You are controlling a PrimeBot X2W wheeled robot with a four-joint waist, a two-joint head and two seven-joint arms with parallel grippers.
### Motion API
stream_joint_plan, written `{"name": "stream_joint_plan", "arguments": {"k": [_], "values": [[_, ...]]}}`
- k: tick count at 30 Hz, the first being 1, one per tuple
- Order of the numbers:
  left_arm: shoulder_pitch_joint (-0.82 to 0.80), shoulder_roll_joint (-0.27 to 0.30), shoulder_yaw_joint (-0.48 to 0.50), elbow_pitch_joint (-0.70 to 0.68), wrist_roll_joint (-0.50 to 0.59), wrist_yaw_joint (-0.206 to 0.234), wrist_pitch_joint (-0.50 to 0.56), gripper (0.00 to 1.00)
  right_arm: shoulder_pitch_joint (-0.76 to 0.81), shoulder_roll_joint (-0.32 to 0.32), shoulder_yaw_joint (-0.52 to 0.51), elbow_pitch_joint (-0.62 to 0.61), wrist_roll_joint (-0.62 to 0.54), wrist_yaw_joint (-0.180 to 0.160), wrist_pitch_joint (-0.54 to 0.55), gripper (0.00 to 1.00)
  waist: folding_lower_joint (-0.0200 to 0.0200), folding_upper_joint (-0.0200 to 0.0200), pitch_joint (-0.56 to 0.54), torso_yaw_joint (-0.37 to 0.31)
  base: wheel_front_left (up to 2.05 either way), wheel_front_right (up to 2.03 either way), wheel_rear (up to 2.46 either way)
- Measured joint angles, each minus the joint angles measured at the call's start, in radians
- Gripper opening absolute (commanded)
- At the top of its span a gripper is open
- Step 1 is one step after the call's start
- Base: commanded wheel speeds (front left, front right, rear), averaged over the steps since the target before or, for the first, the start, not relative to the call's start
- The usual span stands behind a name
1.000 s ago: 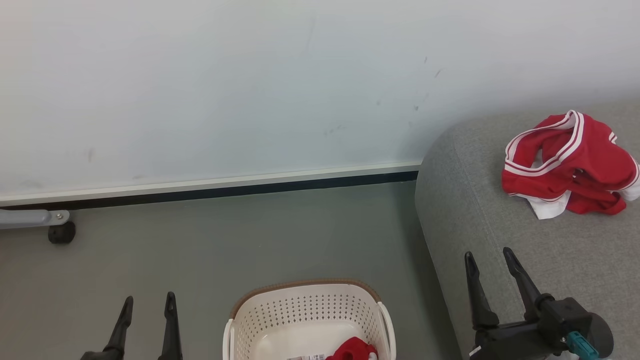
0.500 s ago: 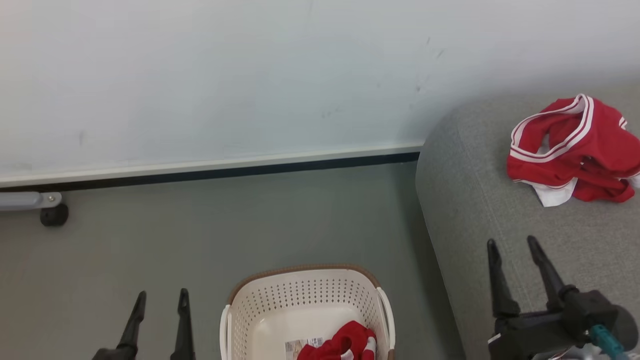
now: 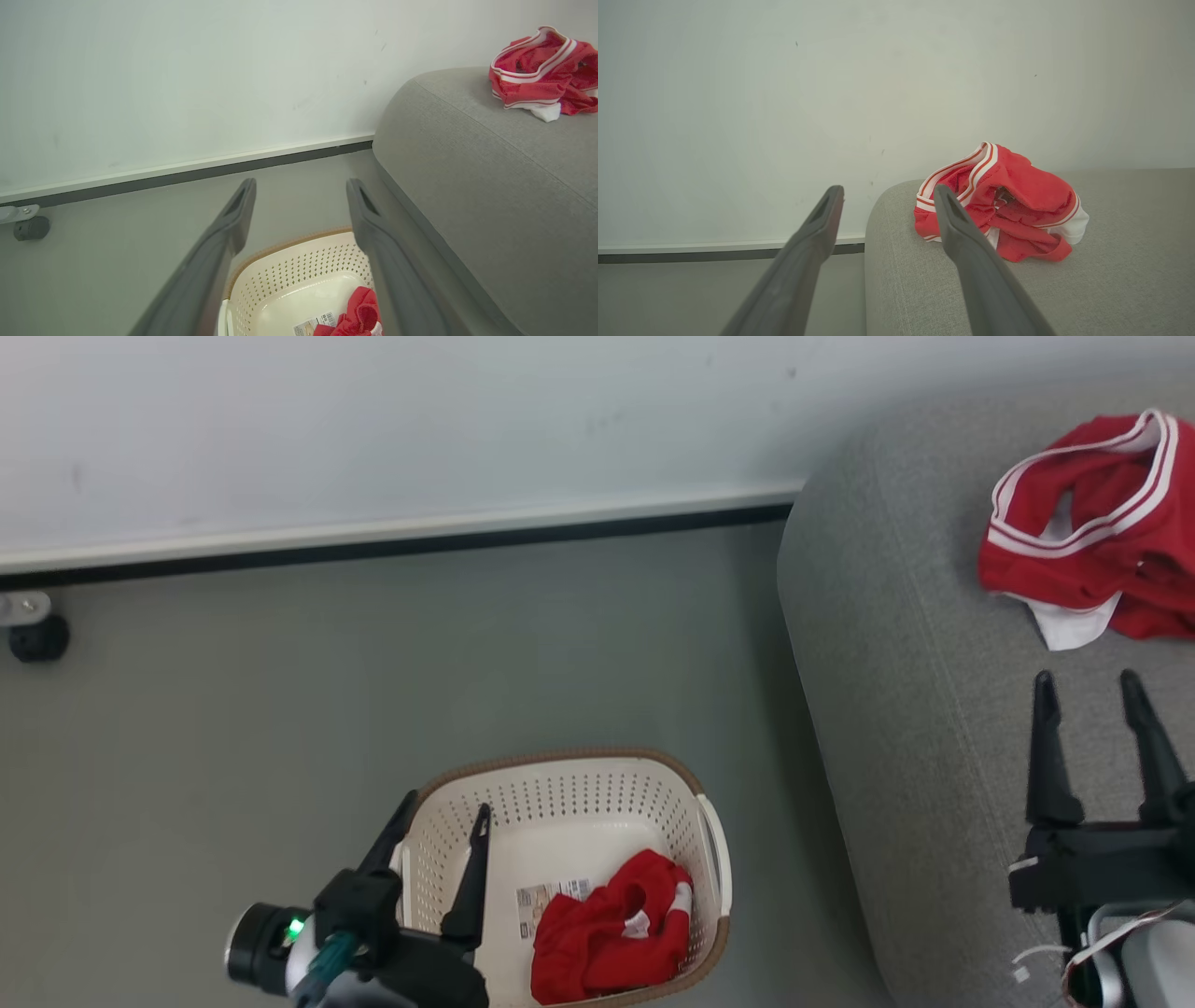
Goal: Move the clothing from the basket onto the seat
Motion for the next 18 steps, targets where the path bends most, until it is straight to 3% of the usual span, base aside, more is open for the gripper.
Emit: {"name": "stream_joint_plan", "arguments": {"k": [18], "values": [[-0.228, -0.051, -0.134, 0.267, 0.077, -0.052, 0.096, 1.00, -0.186, -0.015, -0.028, -0.123, -0.017, -0.007, 0.000, 1.00, 0.0001, 0.0000, 0.233, -0.049, 0.00, 0.00, 0.00]]}}
